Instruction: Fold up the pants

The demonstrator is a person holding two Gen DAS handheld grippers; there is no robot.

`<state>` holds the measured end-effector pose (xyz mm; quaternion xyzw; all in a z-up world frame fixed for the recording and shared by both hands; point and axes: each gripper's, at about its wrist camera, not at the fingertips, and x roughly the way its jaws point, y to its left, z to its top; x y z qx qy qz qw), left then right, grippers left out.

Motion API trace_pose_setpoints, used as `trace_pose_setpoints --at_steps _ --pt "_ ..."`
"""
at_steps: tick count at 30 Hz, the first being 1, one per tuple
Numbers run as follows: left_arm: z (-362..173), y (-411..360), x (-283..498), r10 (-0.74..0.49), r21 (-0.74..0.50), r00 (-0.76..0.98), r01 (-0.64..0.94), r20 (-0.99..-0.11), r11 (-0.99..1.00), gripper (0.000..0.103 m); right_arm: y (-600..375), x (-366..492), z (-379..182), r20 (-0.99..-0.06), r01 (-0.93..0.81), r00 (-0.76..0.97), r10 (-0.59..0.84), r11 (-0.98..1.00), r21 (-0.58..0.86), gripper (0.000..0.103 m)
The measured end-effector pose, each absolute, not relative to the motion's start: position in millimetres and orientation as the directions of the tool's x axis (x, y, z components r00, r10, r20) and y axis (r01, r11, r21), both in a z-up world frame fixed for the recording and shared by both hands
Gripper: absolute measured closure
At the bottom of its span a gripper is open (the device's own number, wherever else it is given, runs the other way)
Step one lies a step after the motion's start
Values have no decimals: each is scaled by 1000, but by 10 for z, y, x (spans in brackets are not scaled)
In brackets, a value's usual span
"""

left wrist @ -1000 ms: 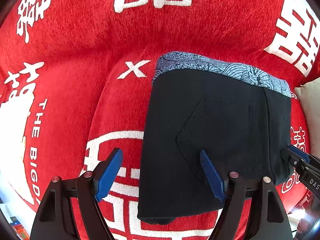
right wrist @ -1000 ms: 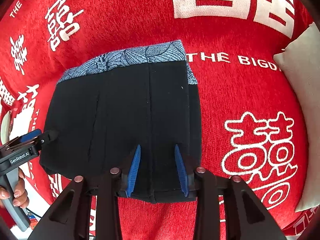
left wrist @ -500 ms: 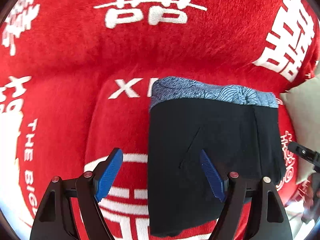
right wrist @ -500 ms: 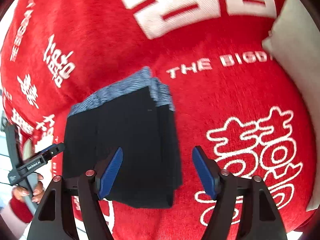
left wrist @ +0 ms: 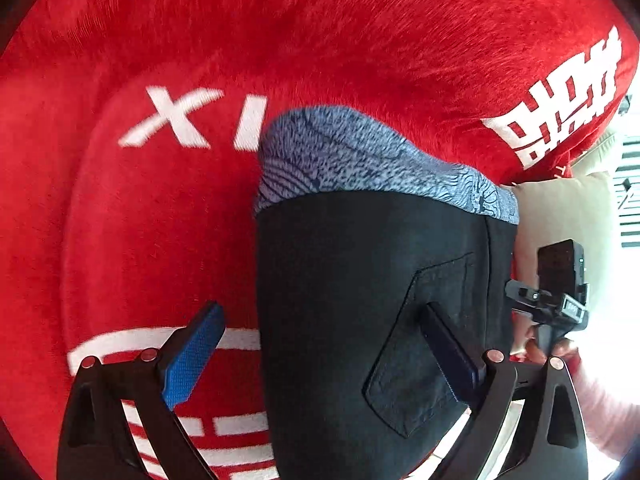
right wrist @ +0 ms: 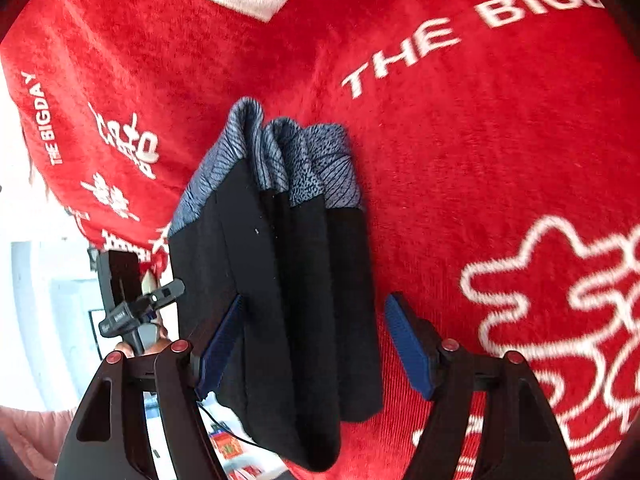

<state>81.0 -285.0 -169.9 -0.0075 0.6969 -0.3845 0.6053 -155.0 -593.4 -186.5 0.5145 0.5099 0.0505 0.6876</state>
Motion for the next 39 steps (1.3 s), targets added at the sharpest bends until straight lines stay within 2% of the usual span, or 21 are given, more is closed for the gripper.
trace_pose_setpoints --at_steps 4,6,7,8,11,14,20,30,34,35,37,39 --pt "-1764 -2946 736 -475 -561 -299 459 -828 689 5 -5894 -1408 -1904 -636 440 467 614 463 769 26" --pt "-1760 -3025 670 -458 -540 -287 484 -841 689 6 -5880 -1377 -1897 -652 465 455 607 462 755 30" --pt "-1727 -3055 639 -459 -531 -271 499 -846 685 9 -5883 -1387 -1881 -659 473 450 603 465 748 38" --pt "-1685 -3075 604 -472 -538 -265 506 -841 674 21 -5879 -1402 -1861 -658 477 452 602 461 749 46" --pt "-1581 -3099 548 -463 -505 -224 541 -858 673 30 -5890 -1461 -1780 -647 488 478 594 433 758 61" --pt "-1481 -3074 535 -478 -509 -211 542 -853 669 37 -5886 -1518 -1722 -626 491 501 597 399 774 63" --pt "-1213 -2985 443 -487 -508 -203 560 -850 654 37 -5825 -1656 -1543 -597 478 525 607 370 797 64" --pt "-1112 -2602 41 -460 -506 -227 519 -859 689 37 -5423 -2036 -1463 -601 504 503 621 354 788 64" --pt "-1302 -2439 -109 -428 -478 -221 508 -876 716 37 -5249 -2102 -1647 -654 540 460 601 395 743 62" --pt "-1349 -2416 -135 -425 -469 -209 511 -881 720 35 -5218 -2096 -1667 -676 543 449 584 422 726 59" --pt "-1399 -2397 -153 -419 -433 -151 519 -895 737 22 -5203 -2100 -1678 -703 550 449 552 450 704 54" --pt "-1444 -2392 -137 -393 -396 -121 515 -911 760 5 -5192 -2075 -1682 -727 567 438 530 465 680 51"
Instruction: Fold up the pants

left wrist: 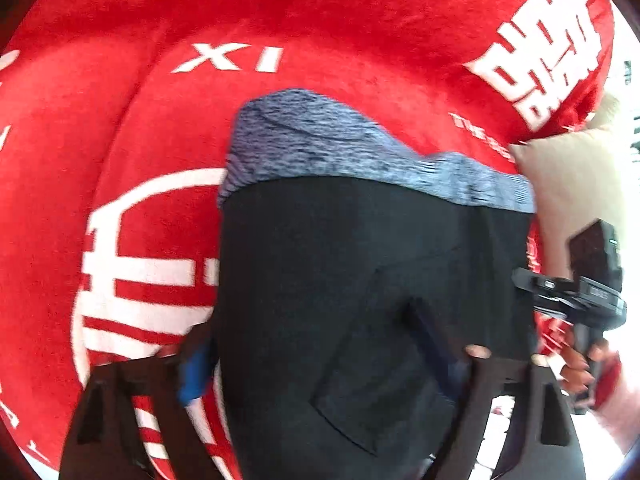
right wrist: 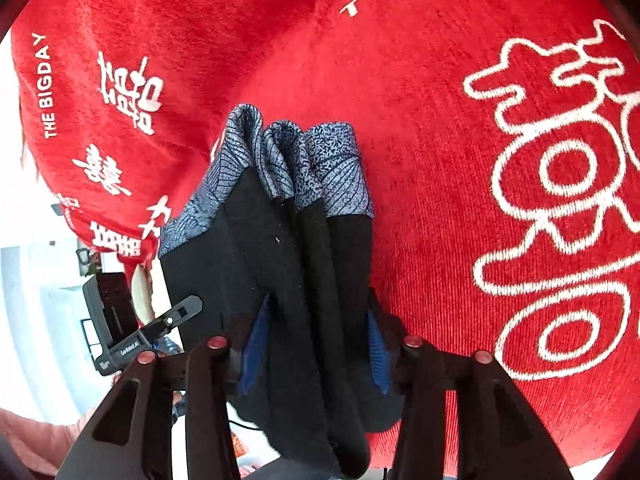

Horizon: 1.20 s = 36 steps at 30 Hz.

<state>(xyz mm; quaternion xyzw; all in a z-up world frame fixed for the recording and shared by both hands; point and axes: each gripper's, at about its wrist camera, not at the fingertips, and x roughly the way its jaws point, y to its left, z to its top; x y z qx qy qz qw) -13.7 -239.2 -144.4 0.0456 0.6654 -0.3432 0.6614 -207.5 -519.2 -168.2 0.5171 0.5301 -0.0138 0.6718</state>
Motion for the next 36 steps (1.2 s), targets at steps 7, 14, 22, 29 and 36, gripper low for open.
trace_pose_setpoints --at_steps 7,14,22,29,36 --pt "-1311 -2415 -187 -311 -287 -48 541 -949 791 4 -5104 -2075 -1505 -817 616 379 434 541 573 38" --pt "-899 -2342 -359 -183 -117 67 552 -981 826 4 -4912 -2139 -1148 -931 671 234 278 647 362 34" --pt "-591 -2349 -660 -105 -29 90 606 -990 795 1 -4577 -2284 -700 -967 671 163 196 696 254 21" --pt "-326 -2314 -820 -69 14 113 608 -991 794 1 -4305 -2220 -354 -978 658 165 124 725 203 0" --pt "-182 -2298 -913 -25 62 133 612 -991 788 1 -4116 -2118 -66 -985 604 147 96 779 166 0"
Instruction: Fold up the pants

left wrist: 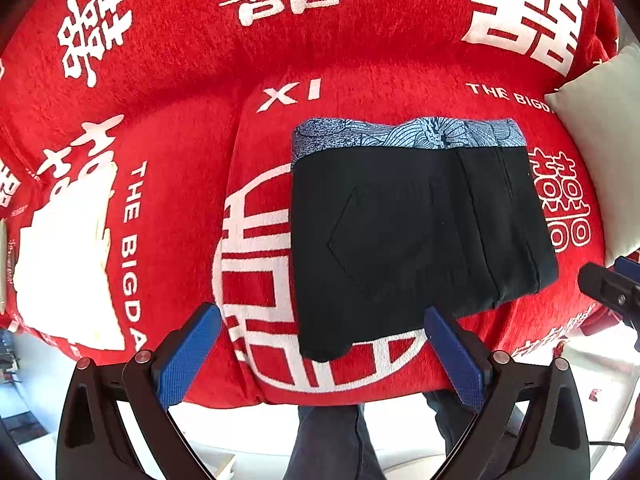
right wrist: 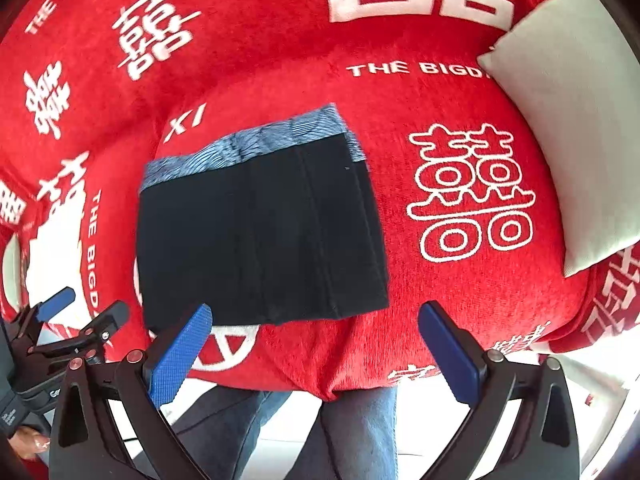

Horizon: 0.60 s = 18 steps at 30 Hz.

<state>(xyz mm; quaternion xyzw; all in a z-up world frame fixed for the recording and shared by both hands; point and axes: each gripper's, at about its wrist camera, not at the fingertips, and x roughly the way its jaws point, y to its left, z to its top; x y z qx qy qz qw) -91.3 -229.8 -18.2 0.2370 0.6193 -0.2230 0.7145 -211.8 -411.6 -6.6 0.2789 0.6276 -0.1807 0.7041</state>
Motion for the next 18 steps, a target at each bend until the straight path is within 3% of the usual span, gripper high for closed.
trace_pose_setpoints --at_steps 18 --pt "-42 -2273 -966 1 64 103 616 -995 785 1 -3982 -2097 123 -994 588 95 58 802 103 0"
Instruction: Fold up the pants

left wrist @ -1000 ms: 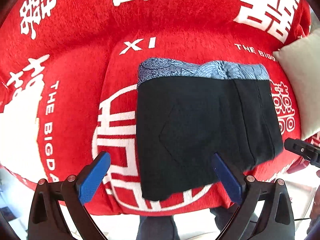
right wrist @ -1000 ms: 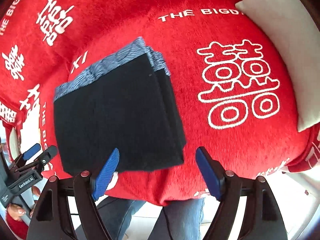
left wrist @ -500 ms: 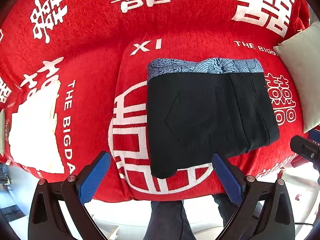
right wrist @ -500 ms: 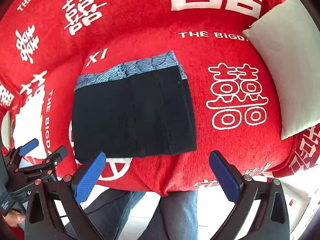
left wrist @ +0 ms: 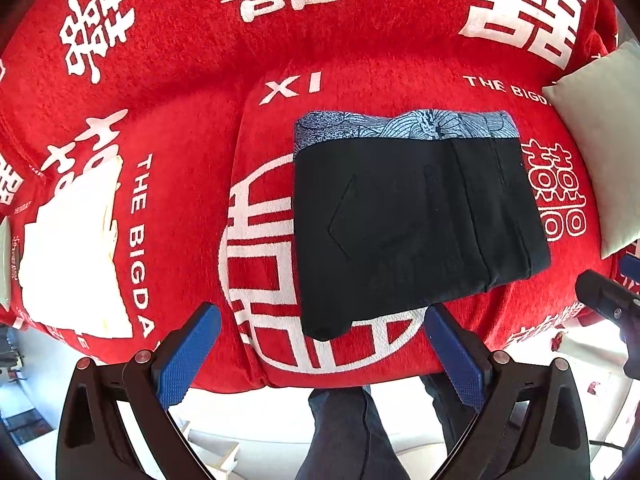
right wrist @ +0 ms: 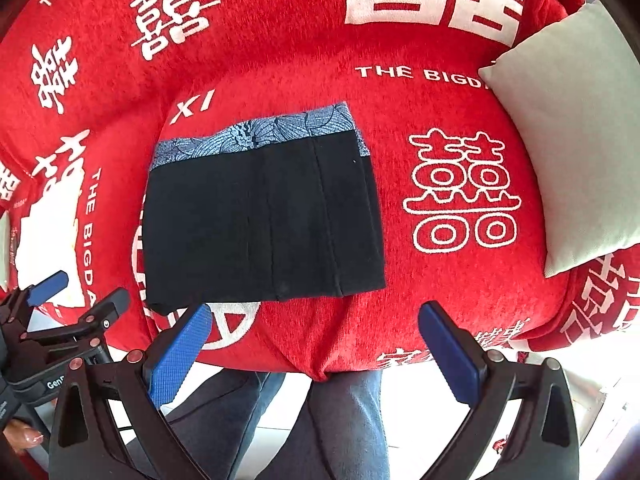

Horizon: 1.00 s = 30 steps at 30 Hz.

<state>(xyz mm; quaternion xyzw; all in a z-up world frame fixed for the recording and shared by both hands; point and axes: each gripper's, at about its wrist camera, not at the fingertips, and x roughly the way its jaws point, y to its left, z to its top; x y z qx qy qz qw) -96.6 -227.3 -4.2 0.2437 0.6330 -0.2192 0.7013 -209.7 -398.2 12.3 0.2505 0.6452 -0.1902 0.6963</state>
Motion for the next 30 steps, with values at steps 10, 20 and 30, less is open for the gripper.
trace_pose_setpoints --at_steps 10,20,30 --pt "25 -2277 -961 -1 67 108 628 -994 776 1 -3982 -2056 166 -993 586 105 55 803 107 0" --pt "48 -2284 -976 -1 69 109 634 -994 771 1 -3982 -2035 193 -993 583 109 47 806 102 0" --pt "71 -2279 -976 -7 63 108 632 -994 772 1 -3965 -2021 195 -993 576 108 48 811 102 0"
